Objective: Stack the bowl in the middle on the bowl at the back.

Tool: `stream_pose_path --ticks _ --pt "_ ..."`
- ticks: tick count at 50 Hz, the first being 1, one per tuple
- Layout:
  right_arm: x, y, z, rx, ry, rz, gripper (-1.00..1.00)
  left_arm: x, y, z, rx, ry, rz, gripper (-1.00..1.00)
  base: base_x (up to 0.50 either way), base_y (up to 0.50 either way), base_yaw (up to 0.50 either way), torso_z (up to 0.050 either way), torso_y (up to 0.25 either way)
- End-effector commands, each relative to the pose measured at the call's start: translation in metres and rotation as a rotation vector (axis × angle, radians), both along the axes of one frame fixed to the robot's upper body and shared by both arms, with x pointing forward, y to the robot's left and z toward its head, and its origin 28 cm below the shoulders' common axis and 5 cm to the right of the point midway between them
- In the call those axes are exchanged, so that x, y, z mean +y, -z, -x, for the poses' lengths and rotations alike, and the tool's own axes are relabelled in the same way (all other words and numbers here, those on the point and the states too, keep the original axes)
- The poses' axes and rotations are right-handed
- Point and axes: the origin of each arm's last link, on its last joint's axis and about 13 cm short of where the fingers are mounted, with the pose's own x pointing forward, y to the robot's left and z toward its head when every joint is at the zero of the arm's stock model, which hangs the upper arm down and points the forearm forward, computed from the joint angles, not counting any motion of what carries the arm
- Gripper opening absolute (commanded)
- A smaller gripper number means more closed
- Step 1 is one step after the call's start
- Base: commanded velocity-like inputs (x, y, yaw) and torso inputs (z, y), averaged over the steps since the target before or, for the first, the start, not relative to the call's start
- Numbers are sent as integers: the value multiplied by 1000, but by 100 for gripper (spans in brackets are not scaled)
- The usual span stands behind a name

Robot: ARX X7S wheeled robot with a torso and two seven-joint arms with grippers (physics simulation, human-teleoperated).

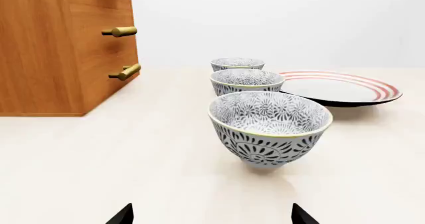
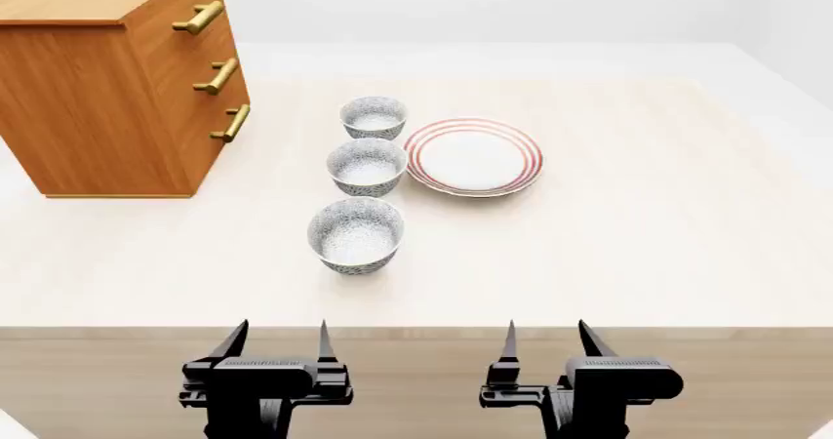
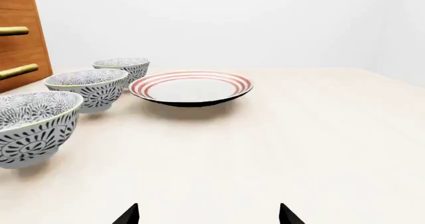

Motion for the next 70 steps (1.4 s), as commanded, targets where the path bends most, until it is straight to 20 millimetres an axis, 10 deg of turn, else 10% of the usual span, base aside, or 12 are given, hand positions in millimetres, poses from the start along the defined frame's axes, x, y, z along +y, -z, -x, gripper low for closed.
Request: stream_pose_path --ticks 1,15,43,70 --pt "0 0 0 -1 3 0 100 1 0 0 -3 -5 -1 100 0 0 0 0 0" --pt "-2 -31 -4 -22 -7 11 100 4 -35 -7 -74 58 -24 100 0 0 0 0 0" --pt "-31 -162 -35 -74 -72 97 100 27 -159 -63 -91 155 -60 100 0 0 0 0 0" --pt "-43 -236 -81 -45 -72 131 100 29 -223 -110 -3 124 -49 100 48 0 0 0 0"
